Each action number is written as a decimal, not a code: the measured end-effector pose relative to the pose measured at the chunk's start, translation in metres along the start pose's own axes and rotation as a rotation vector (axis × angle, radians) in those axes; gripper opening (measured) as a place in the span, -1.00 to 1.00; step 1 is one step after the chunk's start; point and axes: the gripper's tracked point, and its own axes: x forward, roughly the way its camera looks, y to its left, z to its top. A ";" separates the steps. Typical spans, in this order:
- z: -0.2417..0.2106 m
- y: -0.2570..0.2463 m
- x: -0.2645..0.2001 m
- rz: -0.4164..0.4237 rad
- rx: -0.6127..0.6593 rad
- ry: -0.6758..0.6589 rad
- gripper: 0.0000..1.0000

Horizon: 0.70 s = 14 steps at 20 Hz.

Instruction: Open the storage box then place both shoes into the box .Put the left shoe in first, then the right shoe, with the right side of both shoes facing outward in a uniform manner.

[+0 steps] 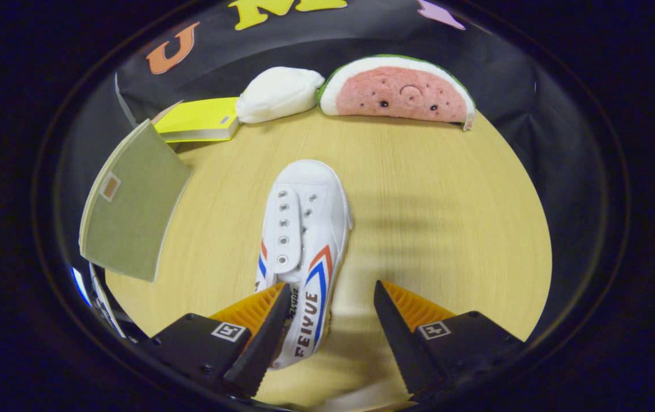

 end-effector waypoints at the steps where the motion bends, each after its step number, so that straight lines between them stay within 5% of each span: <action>1: 0.000 0.005 0.002 0.017 -0.003 0.005 0.67; 4: 0.002 0.009 0.002 0.044 0.004 -0.005 -0.42; 6: 0.004 0.006 0.002 0.034 0.033 -0.021 -0.81; 14: 0.004 0.027 -0.046 0.121 0.159 -0.150 -0.89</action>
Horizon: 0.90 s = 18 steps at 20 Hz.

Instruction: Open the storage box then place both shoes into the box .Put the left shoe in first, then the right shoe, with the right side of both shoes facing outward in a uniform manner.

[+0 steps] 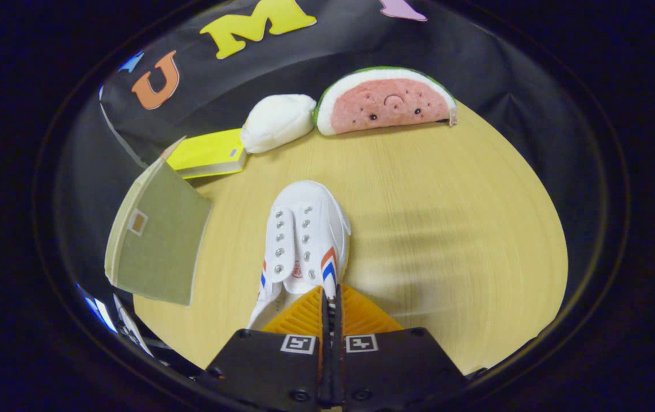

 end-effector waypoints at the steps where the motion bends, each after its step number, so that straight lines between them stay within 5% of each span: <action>1: 0.002 0.004 -0.010 0.006 0.014 -0.027 -0.89; 9: 0.014 0.062 -0.078 0.049 0.014 -0.150 -0.89; 18: 0.022 0.168 -0.094 0.090 -0.012 -0.211 -0.89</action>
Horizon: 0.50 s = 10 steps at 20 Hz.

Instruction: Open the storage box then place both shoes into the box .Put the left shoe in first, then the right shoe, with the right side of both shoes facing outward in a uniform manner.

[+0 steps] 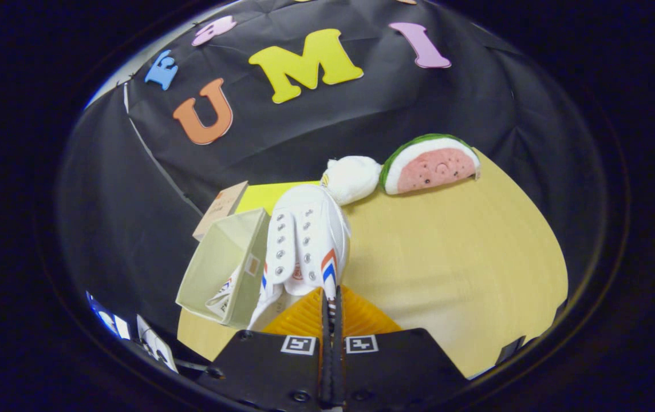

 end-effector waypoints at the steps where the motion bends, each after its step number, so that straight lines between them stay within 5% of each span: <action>1: 0.000 0.014 0.003 0.007 -0.001 -0.002 -0.89; 10: 0.003 0.131 0.038 0.045 -0.030 -0.025 -0.89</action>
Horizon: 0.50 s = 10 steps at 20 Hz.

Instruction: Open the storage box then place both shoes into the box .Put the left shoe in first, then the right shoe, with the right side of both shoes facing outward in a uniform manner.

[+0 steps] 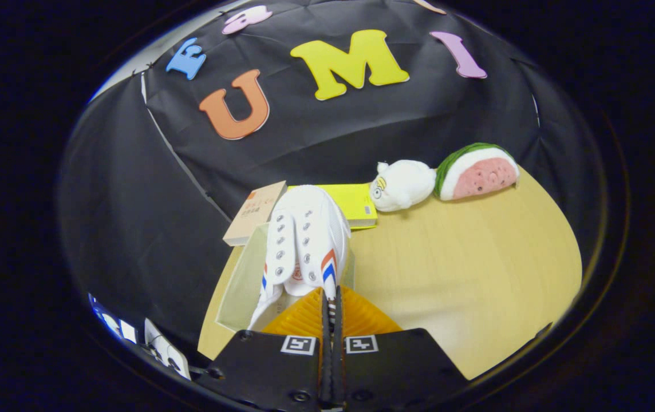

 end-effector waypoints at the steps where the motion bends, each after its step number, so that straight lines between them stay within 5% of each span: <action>1: 0.002 0.009 0.007 -0.003 -0.004 -0.006 -0.89; 10: -0.008 0.041 0.081 -0.088 -0.024 -0.078 -0.89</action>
